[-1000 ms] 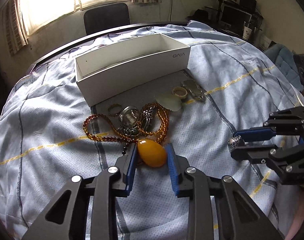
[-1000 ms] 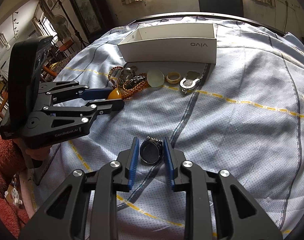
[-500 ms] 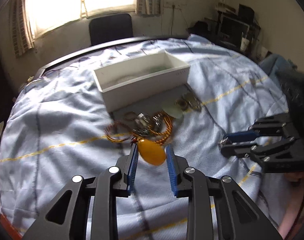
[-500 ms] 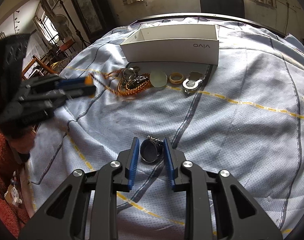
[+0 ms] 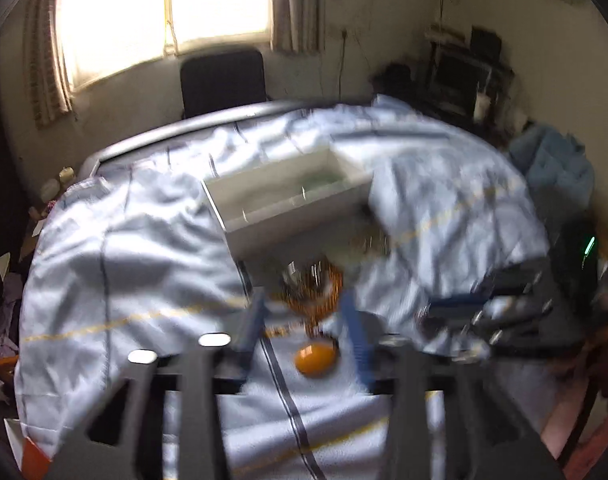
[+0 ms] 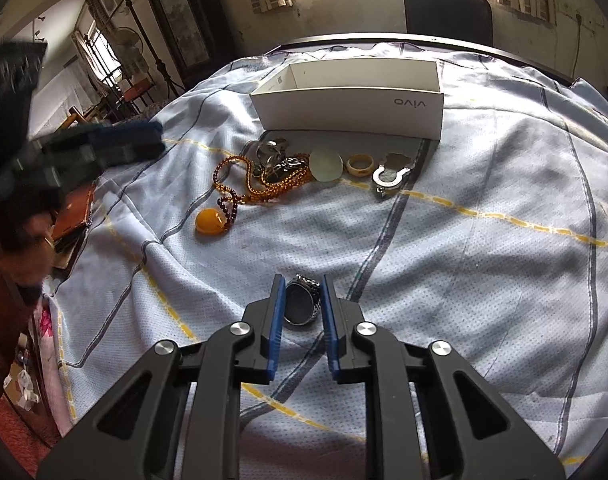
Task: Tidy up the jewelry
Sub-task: 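Grasp the amber-bead necklace by its oval pendant with the left tool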
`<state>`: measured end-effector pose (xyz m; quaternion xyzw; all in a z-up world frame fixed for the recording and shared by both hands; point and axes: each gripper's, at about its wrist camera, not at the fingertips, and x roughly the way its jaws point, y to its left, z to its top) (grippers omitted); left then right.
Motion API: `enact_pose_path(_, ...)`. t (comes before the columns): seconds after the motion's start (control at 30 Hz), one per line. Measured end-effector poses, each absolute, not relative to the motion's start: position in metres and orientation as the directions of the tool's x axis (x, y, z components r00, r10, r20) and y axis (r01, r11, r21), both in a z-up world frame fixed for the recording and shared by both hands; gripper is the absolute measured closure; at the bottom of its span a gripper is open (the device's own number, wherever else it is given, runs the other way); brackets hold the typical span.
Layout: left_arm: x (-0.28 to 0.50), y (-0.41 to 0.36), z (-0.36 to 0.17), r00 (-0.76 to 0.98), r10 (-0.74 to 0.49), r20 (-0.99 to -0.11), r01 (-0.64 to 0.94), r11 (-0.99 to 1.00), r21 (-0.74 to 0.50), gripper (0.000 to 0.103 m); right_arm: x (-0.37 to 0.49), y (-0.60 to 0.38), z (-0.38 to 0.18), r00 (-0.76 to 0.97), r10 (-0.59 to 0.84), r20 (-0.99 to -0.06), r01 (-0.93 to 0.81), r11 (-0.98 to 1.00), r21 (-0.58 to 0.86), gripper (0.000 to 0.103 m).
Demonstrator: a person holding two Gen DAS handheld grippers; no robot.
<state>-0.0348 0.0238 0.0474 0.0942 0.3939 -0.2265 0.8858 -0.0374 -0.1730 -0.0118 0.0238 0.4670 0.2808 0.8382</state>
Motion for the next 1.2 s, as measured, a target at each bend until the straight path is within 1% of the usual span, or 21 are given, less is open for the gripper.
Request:
enact_pose_path(0.07,-0.036,0.017,0.028,0.57,-0.314,-0.759,0.503,0.864,0.021,0.056,-0.037,-0.173,-0.013,0.4,0.492,-0.773,-0.449,0.84,0.303,0.085)
enact_pose_path(0.13,-0.036,0.013,0.013,0.544,-0.316,-0.778,0.528,0.849,0.025,0.056,-0.036,-0.173,-0.015,0.395,0.492,-0.776,-0.448,0.84,0.305,0.085)
enact_pose_path(0.33,-0.045,0.004,-0.01,0.513,-0.321,-0.796,0.594,0.802,0.06,0.056,-0.034,-0.172,-0.018,0.384,0.493,-0.78,-0.446,0.839,0.31,0.085)
enact_pose_path(0.43,-0.041,-0.002,-0.022,0.51,-0.288,-0.811,0.598,0.796,0.093,0.056,-0.034,-0.172,-0.018,0.384,0.492,-0.781,-0.447,0.839,0.309,0.085)
enact_pose_path(0.47,-0.039,-0.001,-0.025,0.508,-0.28,-0.814,0.594,0.798,0.096,0.054,-0.034,-0.172,-0.018,0.384,0.493,-0.78,-0.447,0.839,0.31,0.085)
enact_pose_path(0.63,-0.032,0.007,-0.027,0.503,-0.289,-0.815,0.583,0.809,0.073,0.052,-0.035,-0.172,-0.019,0.38,0.494,-0.782,-0.448,0.838,0.311,0.084)
enact_pose_path(0.67,-0.032,0.007,-0.026,0.5,-0.291,-0.816,0.583,0.809,0.07,0.054,-0.035,-0.172,-0.019,0.38,0.494,-0.782,-0.448,0.838,0.311,0.084)
enact_pose_path(0.73,-0.034,0.006,-0.026,0.49,-0.302,-0.818,0.596,0.8,0.062,0.062,-0.035,-0.172,-0.019,0.381,0.493,-0.782,-0.448,0.838,0.31,0.084)
enact_pose_path(0.77,-0.035,0.005,-0.026,0.484,-0.31,-0.819,0.604,0.795,0.055,0.071,-0.035,-0.172,-0.019,0.381,0.493,-0.782,-0.448,0.838,0.31,0.084)
enact_pose_path(0.8,-0.036,0.004,-0.026,0.477,-0.317,-0.82,0.613,0.788,0.052,0.076,-0.035,-0.172,-0.019,0.381,0.493,-0.782,-0.448,0.838,0.31,0.084)
enact_pose_path(0.9,-0.044,-0.002,-0.026,0.502,-0.293,-0.814,0.619,0.779,0.101,0.077,-0.035,-0.171,-0.019,0.38,0.494,-0.782,-0.448,0.838,0.312,0.084)
enact_pose_path(1.2,-0.042,-0.001,-0.021,0.503,-0.293,-0.813,0.601,0.795,0.085,0.077,-0.035,-0.172,-0.018,0.384,0.496,-0.779,-0.449,0.838,0.312,0.084)
